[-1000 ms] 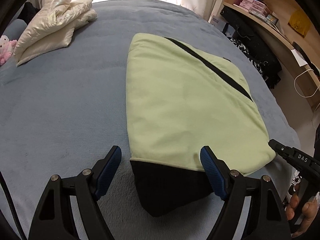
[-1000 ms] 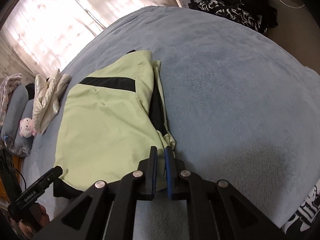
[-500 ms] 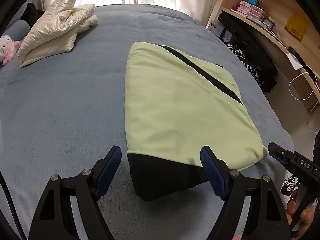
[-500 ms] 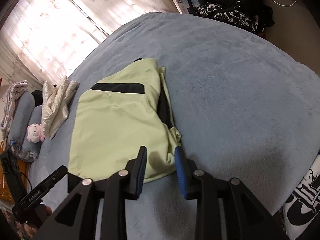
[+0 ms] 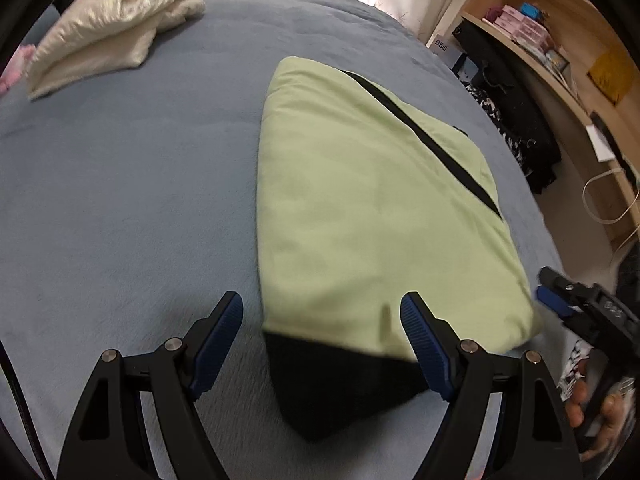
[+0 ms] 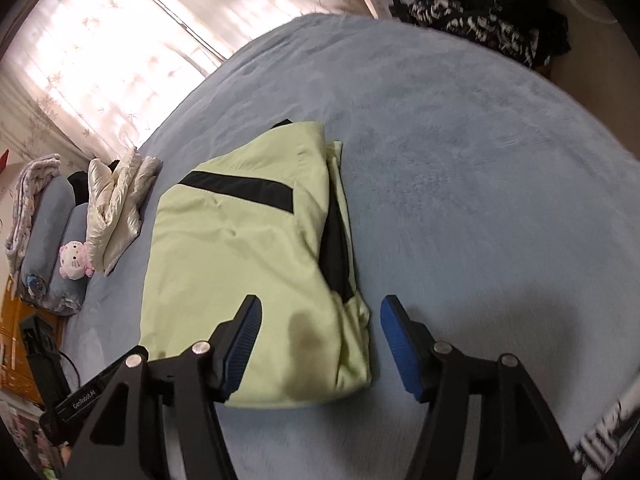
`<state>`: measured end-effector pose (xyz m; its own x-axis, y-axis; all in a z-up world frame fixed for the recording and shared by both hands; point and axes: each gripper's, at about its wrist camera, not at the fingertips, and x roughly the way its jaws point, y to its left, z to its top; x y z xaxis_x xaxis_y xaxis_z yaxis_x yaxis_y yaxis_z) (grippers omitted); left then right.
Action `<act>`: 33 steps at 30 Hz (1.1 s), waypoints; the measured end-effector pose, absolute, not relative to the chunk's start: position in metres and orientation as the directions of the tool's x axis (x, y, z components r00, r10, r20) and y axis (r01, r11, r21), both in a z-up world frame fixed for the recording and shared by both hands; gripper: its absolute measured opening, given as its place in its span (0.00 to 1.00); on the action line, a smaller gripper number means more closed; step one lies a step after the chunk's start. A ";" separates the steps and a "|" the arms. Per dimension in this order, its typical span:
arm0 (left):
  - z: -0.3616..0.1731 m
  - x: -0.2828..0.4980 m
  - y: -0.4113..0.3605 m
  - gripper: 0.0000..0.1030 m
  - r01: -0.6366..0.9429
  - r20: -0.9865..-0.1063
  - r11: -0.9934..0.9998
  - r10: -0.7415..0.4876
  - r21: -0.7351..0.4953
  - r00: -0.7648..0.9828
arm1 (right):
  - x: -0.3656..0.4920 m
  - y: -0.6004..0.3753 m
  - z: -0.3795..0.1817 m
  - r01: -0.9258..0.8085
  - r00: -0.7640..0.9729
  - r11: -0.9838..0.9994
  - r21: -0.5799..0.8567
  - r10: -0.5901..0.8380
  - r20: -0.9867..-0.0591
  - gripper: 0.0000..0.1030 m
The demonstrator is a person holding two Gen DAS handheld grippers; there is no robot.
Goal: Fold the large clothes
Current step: 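Grasp the green bundle with both tools and lift it off the bed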
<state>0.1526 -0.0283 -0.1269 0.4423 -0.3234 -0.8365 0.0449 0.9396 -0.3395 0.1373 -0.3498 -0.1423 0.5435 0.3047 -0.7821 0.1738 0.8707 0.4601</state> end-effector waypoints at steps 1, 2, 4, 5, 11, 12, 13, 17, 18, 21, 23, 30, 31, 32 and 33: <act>-0.130 0.159 -0.027 0.77 0.043 -0.832 0.931 -0.343 -0.361 0.435 | 0.142 -0.352 -0.147 0.176 0.534 0.863 0.474 0.321 -0.782 0.60; -0.133 0.165 -0.026 0.77 0.041 -0.829 0.924 -0.359 -0.379 0.428 | 0.149 -0.355 -0.152 0.176 0.519 0.852 0.494 0.346 -0.781 0.60; -0.140 0.177 -0.025 0.77 0.041 -0.821 0.908 -0.396 -0.418 0.411 | 0.165 -0.360 -0.165 0.173 0.492 0.827 0.535 0.398 -0.775 0.60; -0.143 0.182 -0.025 0.77 0.041 -0.818 0.901 -0.410 -0.431 0.404 | 0.174 -0.363 -0.173 0.176 0.476 0.813 0.555 0.423 -0.771 0.60; -0.166 0.206 -0.025 0.81 0.058 -0.792 0.860 -0.492 -0.508 0.361 | 0.211 -0.363 -0.197 0.121 0.443 0.746 0.655 0.550 -0.708 0.60; -0.169 0.209 -0.025 0.82 0.061 -0.786 0.853 -0.504 -0.518 0.358 | 0.218 -0.360 -0.200 0.104 0.435 0.736 0.669 0.571 -0.696 0.60; -0.172 0.212 -0.025 0.83 0.065 -0.778 0.844 -0.518 -0.533 0.354 | 0.223 -0.357 -0.201 0.090 0.429 0.732 0.676 0.584 -0.689 0.60; -0.179 0.226 -0.031 0.86 0.083 -0.770 0.829 -0.547 -0.553 0.329 | 0.243 -0.341 -0.204 0.030 0.403 0.742 0.670 0.604 -0.687 0.60; -0.181 0.229 -0.032 0.86 0.086 -0.772 0.828 -0.549 -0.554 0.321 | 0.245 -0.339 -0.204 0.023 0.403 0.750 0.662 0.599 -0.692 0.56; -0.185 0.236 -0.033 0.87 0.085 -0.772 0.820 -0.564 -0.566 0.294 | 0.248 -0.333 -0.205 0.005 0.401 0.767 0.642 0.587 -0.703 0.37; -0.185 0.241 -0.034 0.86 0.077 -0.783 0.825 -0.557 -0.560 0.277 | 0.248 -0.332 -0.206 -0.002 0.404 0.760 0.650 0.595 -0.695 0.24; -0.159 0.233 -0.047 0.41 0.144 -0.796 0.873 -0.484 -0.465 0.364 | 0.231 -0.310 -0.172 -0.074 0.488 0.832 0.550 0.511 -0.708 0.10; -0.153 0.229 -0.048 0.38 0.150 -0.793 0.878 -0.475 -0.454 0.383 | 0.227 -0.306 -0.165 -0.087 0.501 0.841 0.534 0.500 -0.707 0.10; -0.148 0.224 -0.049 0.35 0.153 -0.790 0.883 -0.465 -0.443 0.400 | 0.222 -0.299 -0.156 -0.102 0.516 0.853 0.513 0.486 -0.705 0.10; -0.143 0.221 -0.050 0.35 0.157 -0.788 0.888 -0.457 -0.433 0.412 | 0.218 -0.295 -0.150 -0.110 0.523 0.858 0.501 0.479 -0.705 0.10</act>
<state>0.2210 -0.0503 -0.1431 0.4125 -0.4573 -0.7879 0.1567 0.8876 -0.4332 0.2183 -0.2947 -0.1501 0.5233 0.4791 -0.7047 -0.1104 0.8582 0.5014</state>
